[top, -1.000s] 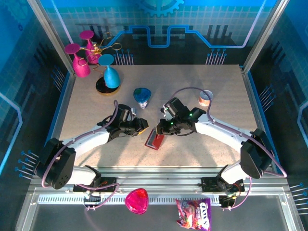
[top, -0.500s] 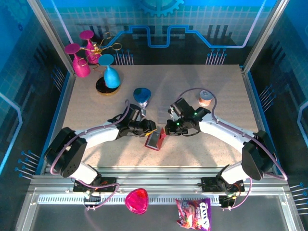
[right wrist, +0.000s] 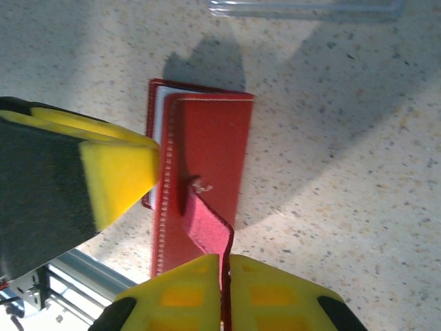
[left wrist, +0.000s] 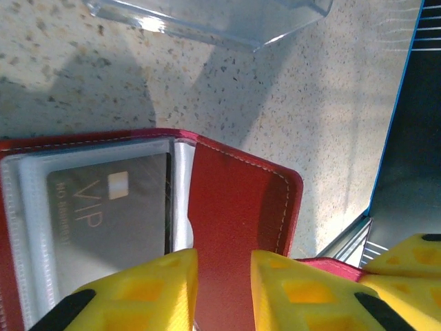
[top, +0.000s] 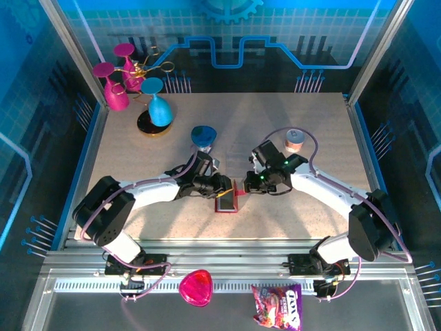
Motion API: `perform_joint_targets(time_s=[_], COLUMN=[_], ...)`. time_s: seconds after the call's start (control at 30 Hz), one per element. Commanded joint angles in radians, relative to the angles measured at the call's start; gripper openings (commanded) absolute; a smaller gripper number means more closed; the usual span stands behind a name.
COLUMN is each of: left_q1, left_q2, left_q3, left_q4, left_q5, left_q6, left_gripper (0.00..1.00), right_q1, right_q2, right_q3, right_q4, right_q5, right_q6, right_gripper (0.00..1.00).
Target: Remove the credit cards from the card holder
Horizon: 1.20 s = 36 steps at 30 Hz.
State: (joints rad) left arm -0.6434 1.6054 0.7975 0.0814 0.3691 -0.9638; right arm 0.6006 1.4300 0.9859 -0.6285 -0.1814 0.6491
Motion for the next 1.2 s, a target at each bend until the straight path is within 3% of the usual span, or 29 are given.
perform_joint_targets(time_s=[0.0, 0.4, 0.63, 0.73, 0.93, 1.17], left_q1=[-0.024, -0.062, -0.062, -0.064, -0.062, -0.063], left_q2=[0.033, 0.177, 0.247, 0.25, 0.246, 0.256], left_q3=[0.046, 0.055, 0.014, 0.014, 0.015, 0.018], left_q4=[0.033, 0.18, 0.328, 0.326, 0.294, 0.287], left_q5=[0.041, 0.088, 0.123, 0.124, 0.111, 0.11], left_q6=[-0.008, -0.096, -0.185, -0.186, -0.176, -0.177], left_gripper=[0.24, 0.23, 0.21, 0.2, 0.19, 0.18], right_q1=[-0.026, -0.074, -0.074, -0.07, -0.049, -0.019], right_q2=[-0.016, -0.02, -0.059, -0.093, -0.14, -0.069], right_q3=[-0.025, -0.082, -0.058, -0.024, 0.018, -0.035], right_q4=[-0.03, -0.081, -0.131, -0.163, -0.127, 0.04], right_q5=[0.039, 0.167, 0.171, 0.171, 0.051, -0.131], right_q6=[-0.026, -0.058, -0.058, -0.051, -0.011, 0.061], right_gripper=[0.08, 0.13, 0.35, 0.38, 0.37, 0.23])
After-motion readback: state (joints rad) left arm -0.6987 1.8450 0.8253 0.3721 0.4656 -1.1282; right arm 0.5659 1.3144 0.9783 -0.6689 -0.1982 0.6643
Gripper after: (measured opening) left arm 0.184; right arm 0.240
